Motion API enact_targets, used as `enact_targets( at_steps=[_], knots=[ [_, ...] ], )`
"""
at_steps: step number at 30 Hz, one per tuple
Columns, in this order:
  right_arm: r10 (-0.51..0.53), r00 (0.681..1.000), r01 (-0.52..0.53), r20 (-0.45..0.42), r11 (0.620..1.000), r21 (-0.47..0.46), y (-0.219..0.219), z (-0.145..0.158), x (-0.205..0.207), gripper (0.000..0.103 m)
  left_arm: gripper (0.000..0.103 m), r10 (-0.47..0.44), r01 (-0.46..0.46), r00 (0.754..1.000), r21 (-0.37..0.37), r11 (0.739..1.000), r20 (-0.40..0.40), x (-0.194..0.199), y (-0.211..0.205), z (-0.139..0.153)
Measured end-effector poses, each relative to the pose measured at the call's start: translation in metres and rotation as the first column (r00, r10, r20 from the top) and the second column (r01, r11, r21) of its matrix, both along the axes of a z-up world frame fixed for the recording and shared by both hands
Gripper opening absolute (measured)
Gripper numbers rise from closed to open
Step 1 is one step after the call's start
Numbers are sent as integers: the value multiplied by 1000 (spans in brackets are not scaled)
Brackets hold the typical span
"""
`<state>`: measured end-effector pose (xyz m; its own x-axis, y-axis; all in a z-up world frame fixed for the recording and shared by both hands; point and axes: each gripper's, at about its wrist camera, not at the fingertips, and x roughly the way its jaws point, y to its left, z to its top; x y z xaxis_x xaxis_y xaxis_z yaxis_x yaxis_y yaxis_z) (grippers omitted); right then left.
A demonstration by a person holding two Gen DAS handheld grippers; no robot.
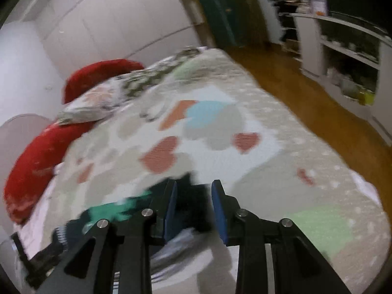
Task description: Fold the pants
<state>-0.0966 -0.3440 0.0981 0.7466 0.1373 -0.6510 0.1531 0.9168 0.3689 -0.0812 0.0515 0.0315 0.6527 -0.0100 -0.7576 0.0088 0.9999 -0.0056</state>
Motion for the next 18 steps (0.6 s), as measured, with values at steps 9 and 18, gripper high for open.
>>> enact_targets(
  at_steps=[9,18],
  knots=[
    [98,981,-76,-170,988,134,29,-69,32,33,68,-34,26,999,-177,984,-38,-25,23,46],
    [-16,998,27,-55,979,203,-26,-46,-23,52,70,-294,269,954,-253,929,-66,-1,-68,88]
  ],
)
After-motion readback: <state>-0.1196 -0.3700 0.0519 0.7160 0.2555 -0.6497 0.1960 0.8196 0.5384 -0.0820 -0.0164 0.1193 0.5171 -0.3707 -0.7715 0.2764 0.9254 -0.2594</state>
